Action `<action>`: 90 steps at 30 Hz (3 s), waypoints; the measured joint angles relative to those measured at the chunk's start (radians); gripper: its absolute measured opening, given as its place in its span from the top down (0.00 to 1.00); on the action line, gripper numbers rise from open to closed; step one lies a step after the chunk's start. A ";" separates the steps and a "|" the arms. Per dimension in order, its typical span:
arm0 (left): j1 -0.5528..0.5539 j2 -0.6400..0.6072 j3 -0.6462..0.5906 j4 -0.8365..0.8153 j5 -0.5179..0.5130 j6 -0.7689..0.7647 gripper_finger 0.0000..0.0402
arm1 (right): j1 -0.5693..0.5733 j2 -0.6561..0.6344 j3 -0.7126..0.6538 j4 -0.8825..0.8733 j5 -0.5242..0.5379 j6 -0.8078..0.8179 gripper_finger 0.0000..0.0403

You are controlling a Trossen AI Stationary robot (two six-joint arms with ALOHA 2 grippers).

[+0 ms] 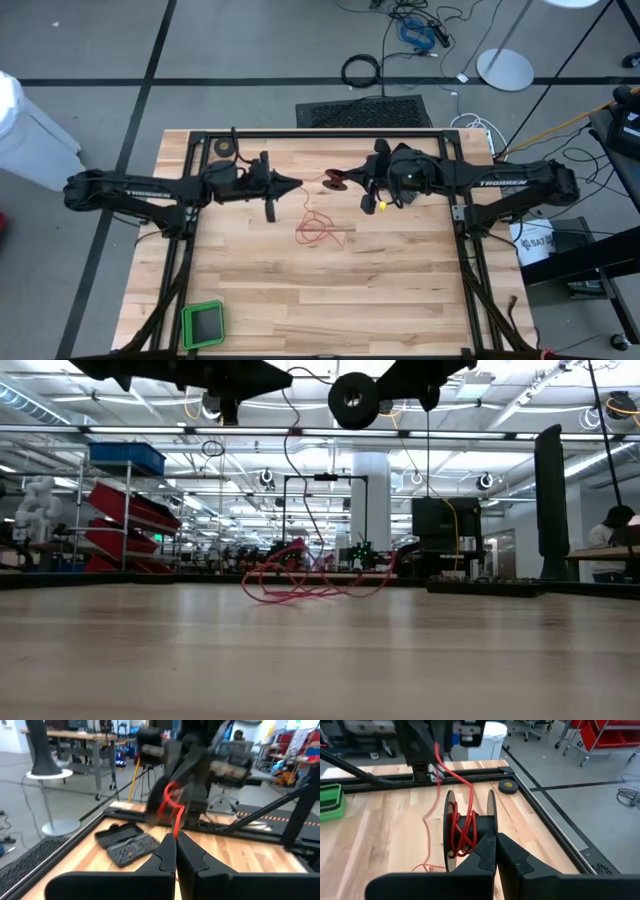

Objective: Coil cords
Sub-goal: Uncoil the red wire from the spool

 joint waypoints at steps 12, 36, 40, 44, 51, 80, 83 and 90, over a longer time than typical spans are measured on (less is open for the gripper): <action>-0.071 0.043 0.000 0.209 0.029 -0.049 1.00 | -0.007 0.021 0.000 0.035 0.081 0.001 1.00; -0.171 0.552 0.105 0.580 0.117 -0.055 1.00 | 0.006 0.113 0.000 0.195 0.120 -0.020 1.00; -0.163 0.565 0.105 0.535 0.115 -0.054 1.00 | 0.017 0.106 0.000 0.195 0.120 -0.019 1.00; -0.154 0.565 0.105 0.498 0.109 -0.053 1.00 | 0.016 0.094 0.000 0.193 0.119 -0.011 1.00; -0.146 0.565 0.105 0.428 0.110 -0.053 1.00 | 0.016 0.074 0.000 0.193 0.119 -0.011 1.00; -0.073 0.101 0.104 -0.478 -0.088 -0.053 0.78 | 0.086 -0.085 0.000 -0.008 0.098 -0.139 1.00; -0.078 0.020 0.104 -0.498 -0.132 -0.052 0.77 | 0.114 -0.067 0.000 -0.022 0.110 -0.233 1.00; -0.132 -0.039 0.100 -0.409 -0.209 0.044 0.77 | 0.180 -0.018 0.000 -0.028 0.154 -0.414 1.00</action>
